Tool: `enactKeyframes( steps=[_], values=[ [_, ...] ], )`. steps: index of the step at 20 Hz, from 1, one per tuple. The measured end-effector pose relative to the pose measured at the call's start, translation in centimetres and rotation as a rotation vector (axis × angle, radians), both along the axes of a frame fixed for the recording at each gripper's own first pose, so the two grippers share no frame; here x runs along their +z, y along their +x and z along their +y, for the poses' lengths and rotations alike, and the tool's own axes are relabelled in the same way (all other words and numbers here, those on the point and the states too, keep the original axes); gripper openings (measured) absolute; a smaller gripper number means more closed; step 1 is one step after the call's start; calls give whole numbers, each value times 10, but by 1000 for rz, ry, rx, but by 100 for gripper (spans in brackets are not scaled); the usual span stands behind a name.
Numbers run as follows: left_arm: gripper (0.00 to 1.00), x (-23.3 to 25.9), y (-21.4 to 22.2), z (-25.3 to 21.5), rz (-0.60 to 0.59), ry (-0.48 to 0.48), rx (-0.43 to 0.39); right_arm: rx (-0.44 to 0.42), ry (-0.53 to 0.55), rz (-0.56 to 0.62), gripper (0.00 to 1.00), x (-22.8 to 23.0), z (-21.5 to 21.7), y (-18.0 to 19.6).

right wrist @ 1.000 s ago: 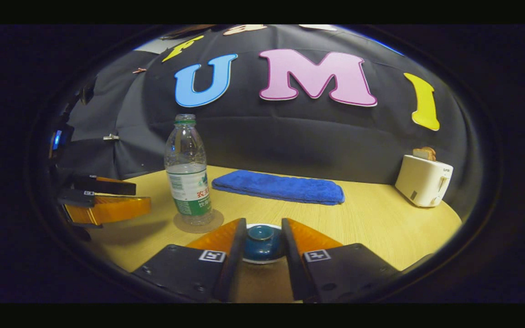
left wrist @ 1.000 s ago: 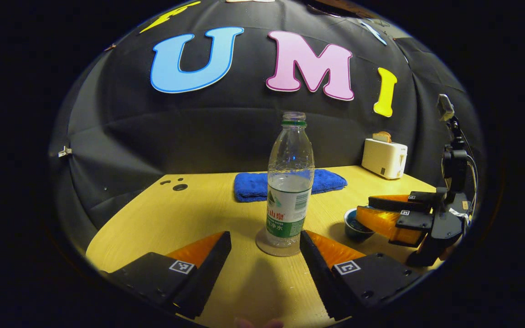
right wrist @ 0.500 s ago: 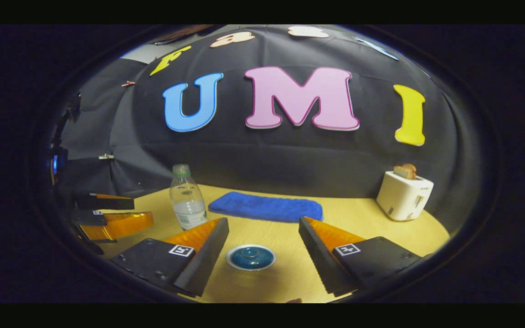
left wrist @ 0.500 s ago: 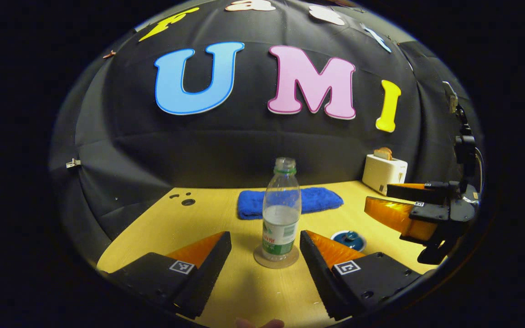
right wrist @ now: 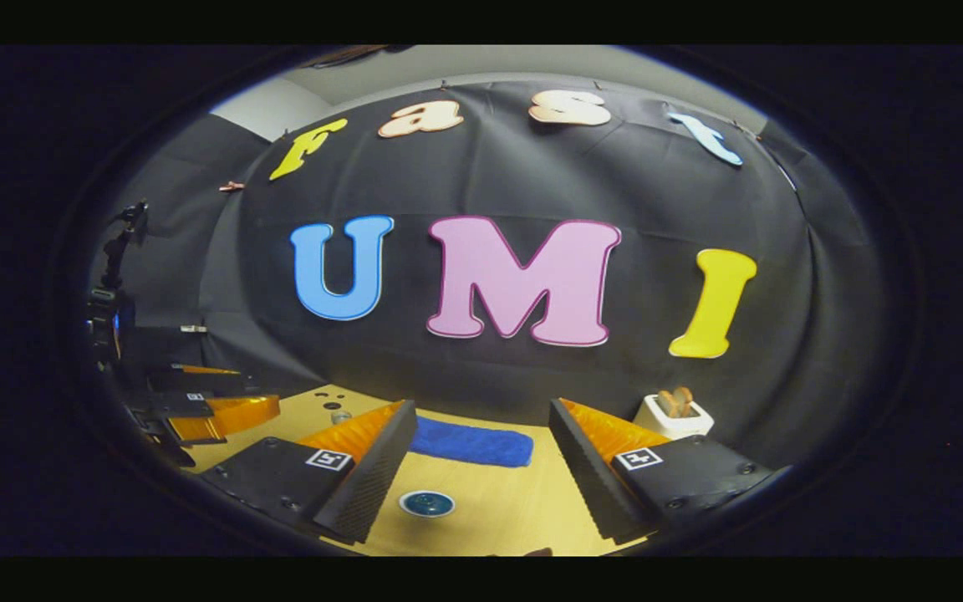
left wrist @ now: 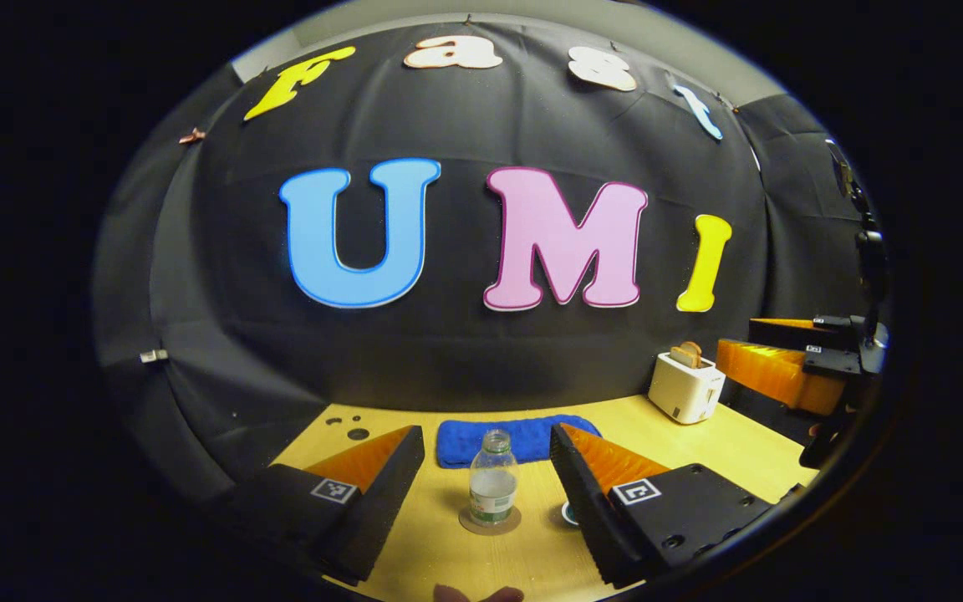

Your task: Open the teacup lid with one hand, grasp the water bottle and pour water into the teacup with the other hand; after pouring, place the water bottle on the coaster and then close the teacup lid.

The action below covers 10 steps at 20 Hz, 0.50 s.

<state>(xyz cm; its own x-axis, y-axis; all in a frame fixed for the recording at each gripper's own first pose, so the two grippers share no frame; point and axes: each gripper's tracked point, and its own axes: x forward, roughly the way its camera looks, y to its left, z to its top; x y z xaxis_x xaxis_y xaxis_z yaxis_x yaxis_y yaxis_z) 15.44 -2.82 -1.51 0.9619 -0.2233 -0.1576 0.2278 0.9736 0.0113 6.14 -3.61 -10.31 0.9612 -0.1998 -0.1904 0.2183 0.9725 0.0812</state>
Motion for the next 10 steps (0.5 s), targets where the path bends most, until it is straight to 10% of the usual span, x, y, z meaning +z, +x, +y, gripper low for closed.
enactKeyframes(
  steps=[10],
  values=[
    [95, 39, -36, -10, 4, -61, 43, 12, 26, -15, 98, 46, -1, -54]
  ],
)
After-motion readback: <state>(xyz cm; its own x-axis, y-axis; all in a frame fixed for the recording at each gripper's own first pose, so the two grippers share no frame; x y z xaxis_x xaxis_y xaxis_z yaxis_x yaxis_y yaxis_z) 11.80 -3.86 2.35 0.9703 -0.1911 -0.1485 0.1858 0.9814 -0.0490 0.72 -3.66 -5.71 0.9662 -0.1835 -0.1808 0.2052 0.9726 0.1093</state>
